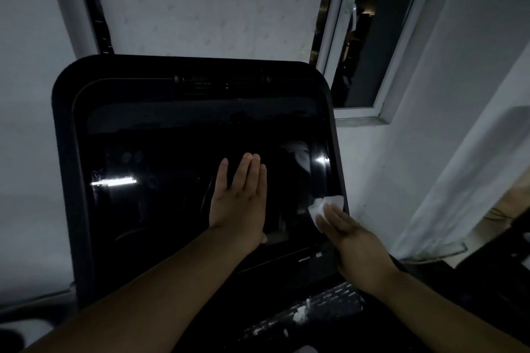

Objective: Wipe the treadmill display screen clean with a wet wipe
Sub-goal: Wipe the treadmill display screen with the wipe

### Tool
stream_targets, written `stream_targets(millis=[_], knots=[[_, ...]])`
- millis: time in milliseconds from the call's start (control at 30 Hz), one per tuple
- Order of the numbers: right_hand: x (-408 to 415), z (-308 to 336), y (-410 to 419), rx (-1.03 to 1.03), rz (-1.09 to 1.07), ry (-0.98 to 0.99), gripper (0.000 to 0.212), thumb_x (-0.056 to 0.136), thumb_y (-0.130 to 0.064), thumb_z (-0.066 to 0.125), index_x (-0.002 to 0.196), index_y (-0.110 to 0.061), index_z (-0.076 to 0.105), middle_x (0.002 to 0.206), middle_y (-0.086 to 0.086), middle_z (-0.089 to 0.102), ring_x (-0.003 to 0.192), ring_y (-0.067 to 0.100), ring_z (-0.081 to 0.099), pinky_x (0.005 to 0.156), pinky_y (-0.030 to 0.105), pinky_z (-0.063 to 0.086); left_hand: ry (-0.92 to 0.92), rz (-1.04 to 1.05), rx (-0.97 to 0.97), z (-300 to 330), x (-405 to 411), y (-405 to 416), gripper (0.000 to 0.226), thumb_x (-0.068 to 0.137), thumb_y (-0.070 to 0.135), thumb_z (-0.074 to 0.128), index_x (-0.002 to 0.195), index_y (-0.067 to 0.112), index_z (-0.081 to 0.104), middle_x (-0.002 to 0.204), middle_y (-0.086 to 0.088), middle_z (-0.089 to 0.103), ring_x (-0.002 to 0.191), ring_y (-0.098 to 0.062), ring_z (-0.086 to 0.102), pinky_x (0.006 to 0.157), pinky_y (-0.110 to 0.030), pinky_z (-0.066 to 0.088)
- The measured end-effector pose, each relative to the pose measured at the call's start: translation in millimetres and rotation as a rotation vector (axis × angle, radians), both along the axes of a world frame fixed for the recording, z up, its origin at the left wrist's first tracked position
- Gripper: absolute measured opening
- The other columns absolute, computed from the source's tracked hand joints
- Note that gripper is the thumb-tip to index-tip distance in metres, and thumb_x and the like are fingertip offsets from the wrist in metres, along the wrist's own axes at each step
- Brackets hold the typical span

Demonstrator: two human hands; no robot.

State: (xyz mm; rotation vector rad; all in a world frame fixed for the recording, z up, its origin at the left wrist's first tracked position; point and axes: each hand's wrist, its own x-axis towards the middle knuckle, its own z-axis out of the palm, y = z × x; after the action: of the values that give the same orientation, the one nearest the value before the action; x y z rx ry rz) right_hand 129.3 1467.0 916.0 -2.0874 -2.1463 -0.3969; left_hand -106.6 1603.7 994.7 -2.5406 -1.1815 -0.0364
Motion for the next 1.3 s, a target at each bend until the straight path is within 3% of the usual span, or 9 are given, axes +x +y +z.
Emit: stream_targets(millis=[133, 333, 433, 567, 667, 733, 1033, 1167, 1300], knots=[[1.4, 42.0, 27.4, 0.031, -0.032, -0.007, 0.097, 0.049, -0.001, 0.081, 0.141, -0.008, 0.052, 0.150, 0.018, 0.045, 0.134, 0.032, 0.045, 0.077, 0.036, 0.060, 0.003, 0.012, 0.010, -1.5, 1.5, 0.4, 0.143, 0.077, 0.074, 0.070, 0.156, 0.002, -0.025, 0.165, -0.021, -0.032, 0.151, -0.034, -0.034, 0.119, -0.064, -0.017], [-3.6, 107.9, 81.0, 0.106, -0.109, 0.061, 0.072, 0.092, -0.020, 0.060, 0.155, -0.018, 0.026, 0.164, 0.008, 0.019, 0.150, 0.025, 0.021, 0.110, 0.038, 0.037, 0.020, 0.018, 0.019, -2.0, 1.5, 1.0, 0.142, 0.077, 0.076, 0.068, 0.156, 0.003, -0.026, 0.165, -0.020, -0.032, 0.152, -0.033, -0.033, 0.119, -0.064, -0.016], [-7.5, 110.6, 84.7, 0.112, -0.135, 0.100, 0.068, 0.094, -0.024, 0.055, 0.155, -0.019, 0.026, 0.163, 0.007, 0.020, 0.150, 0.026, 0.020, 0.110, 0.044, 0.040, 0.018, 0.023, 0.021, -1.8, 1.9, 0.4, 0.143, 0.076, 0.077, 0.068, 0.156, 0.004, -0.025, 0.165, -0.019, -0.032, 0.152, -0.032, -0.032, 0.120, -0.063, -0.014], [-14.5, 75.5, 55.2, 0.086, -0.081, 0.061, 0.081, 0.077, -0.010, 0.070, 0.151, -0.015, 0.037, 0.160, 0.012, 0.030, 0.146, 0.029, 0.031, 0.106, 0.042, 0.046, 0.027, 0.034, 0.017, -1.0, 3.0, 0.1, 0.144, 0.075, 0.076, 0.069, 0.156, 0.004, -0.026, 0.166, -0.019, -0.031, 0.153, -0.032, -0.031, 0.120, -0.064, -0.013], [-23.1, 29.7, 13.4, 0.035, -0.022, -0.008, 0.104, 0.046, -0.011, 0.086, 0.144, -0.011, 0.050, 0.150, 0.017, 0.045, 0.135, 0.032, 0.048, 0.086, 0.034, 0.055, 0.031, 0.029, 0.029, -2.1, 3.0, 0.5, 0.145, 0.074, 0.078, 0.069, 0.156, 0.003, -0.025, 0.166, -0.019, -0.031, 0.153, -0.032, -0.031, 0.120, -0.064, -0.014], [-25.8, 2.8, -10.5, -0.051, -0.001, -0.002, 0.106, 0.048, -0.009, 0.082, 0.147, -0.014, 0.044, 0.155, 0.014, 0.038, 0.138, 0.031, 0.043, 0.082, 0.030, 0.056, 0.027, 0.026, 0.037, -3.7, 3.0, 1.4, 0.147, 0.073, 0.078, 0.070, 0.156, 0.003, -0.025, 0.166, -0.020, -0.030, 0.153, -0.033, -0.030, 0.120, -0.064, -0.014], [-56.2, -21.8, -17.8, 0.059, -0.235, 0.186, 0.082, 0.069, -0.008, 0.069, 0.146, -0.005, 0.043, 0.153, 0.023, 0.037, 0.143, 0.037, 0.034, 0.106, 0.046, 0.046, 0.057, 0.040, 0.039, -0.4, 3.5, -1.9, 0.146, 0.074, 0.079, 0.068, 0.155, 0.003, -0.026, 0.166, -0.020, -0.030, 0.153, -0.034, -0.029, 0.121, -0.064, -0.012], [-110.5, -41.0, -21.9, 0.089, -0.086, 0.201, 0.070, 0.075, -0.019, 0.051, 0.144, -0.004, 0.046, 0.152, 0.023, 0.040, 0.144, 0.039, 0.033, 0.113, 0.041, 0.035, 0.062, 0.042, 0.030, 1.1, 3.1, -1.5, 0.144, 0.076, 0.078, 0.067, 0.156, 0.003, -0.026, 0.166, -0.019, -0.031, 0.153, -0.032, -0.030, 0.121, -0.063, -0.012], [-88.0, -42.7, -24.5, 0.099, -0.061, 0.112, 0.076, 0.072, -0.020, 0.057, 0.146, -0.011, 0.045, 0.154, 0.017, 0.040, 0.144, 0.032, 0.034, 0.116, 0.043, 0.032, 0.061, 0.034, 0.036, 2.8, 2.0, -2.0, 0.144, 0.075, 0.079, 0.067, 0.157, 0.004, -0.024, 0.166, -0.018, -0.029, 0.154, -0.031, -0.029, 0.122, -0.063, -0.010]])
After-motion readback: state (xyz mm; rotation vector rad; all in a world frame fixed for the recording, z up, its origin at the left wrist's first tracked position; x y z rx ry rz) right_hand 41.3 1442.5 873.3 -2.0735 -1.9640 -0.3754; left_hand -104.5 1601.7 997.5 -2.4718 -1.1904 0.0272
